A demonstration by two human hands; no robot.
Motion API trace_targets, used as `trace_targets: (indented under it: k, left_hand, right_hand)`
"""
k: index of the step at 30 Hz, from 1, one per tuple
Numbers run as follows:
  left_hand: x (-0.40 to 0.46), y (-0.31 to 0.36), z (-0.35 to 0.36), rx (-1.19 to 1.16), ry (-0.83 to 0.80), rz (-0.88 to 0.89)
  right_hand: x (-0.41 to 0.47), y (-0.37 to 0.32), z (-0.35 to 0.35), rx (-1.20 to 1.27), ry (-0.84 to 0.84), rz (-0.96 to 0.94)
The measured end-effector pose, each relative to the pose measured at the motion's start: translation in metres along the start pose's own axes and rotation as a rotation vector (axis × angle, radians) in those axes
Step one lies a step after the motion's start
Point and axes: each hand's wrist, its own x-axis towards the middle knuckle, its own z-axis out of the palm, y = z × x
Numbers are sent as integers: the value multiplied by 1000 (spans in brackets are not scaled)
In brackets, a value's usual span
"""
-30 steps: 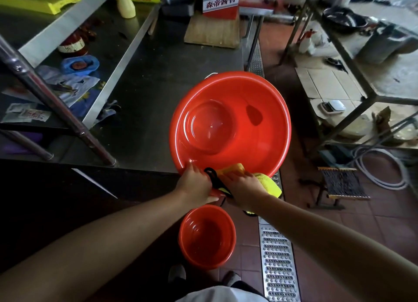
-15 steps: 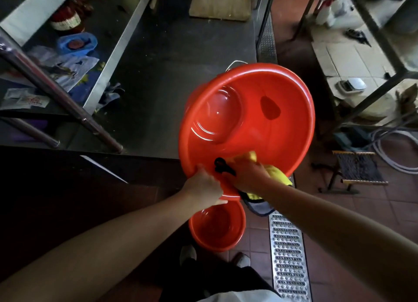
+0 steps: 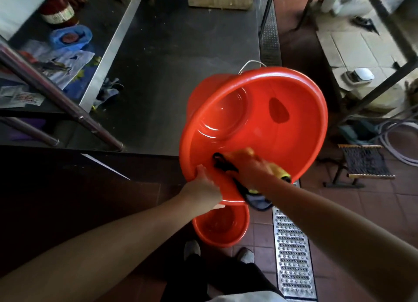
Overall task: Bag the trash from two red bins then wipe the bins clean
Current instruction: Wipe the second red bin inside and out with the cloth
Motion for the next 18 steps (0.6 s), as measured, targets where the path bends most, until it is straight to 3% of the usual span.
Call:
trace_targets:
  k: [2, 4, 7, 9, 13, 18]
  left_hand:
    - [2, -1, -3, -11, -33, 18]
    - [0, -2, -7, 33, -48, -7]
    - [-2, -3, 0, 65, -18, -21]
    - [0, -3, 9, 75, -28, -2]
    - [4, 4, -1, 144, -23, -39]
    - [0, 1, 9, 216, -37, 40]
  right_hand:
    - [12, 18, -8, -192, 36, 171]
    - [23, 6, -3, -172, -18, 268]
    - [18, -25, 13, 58, -93, 64]
    - [14, -12, 10, 46, -87, -37]
    - [41, 15, 8, -183, -15, 192]
    - [60, -1, 30, 53, -66, 43]
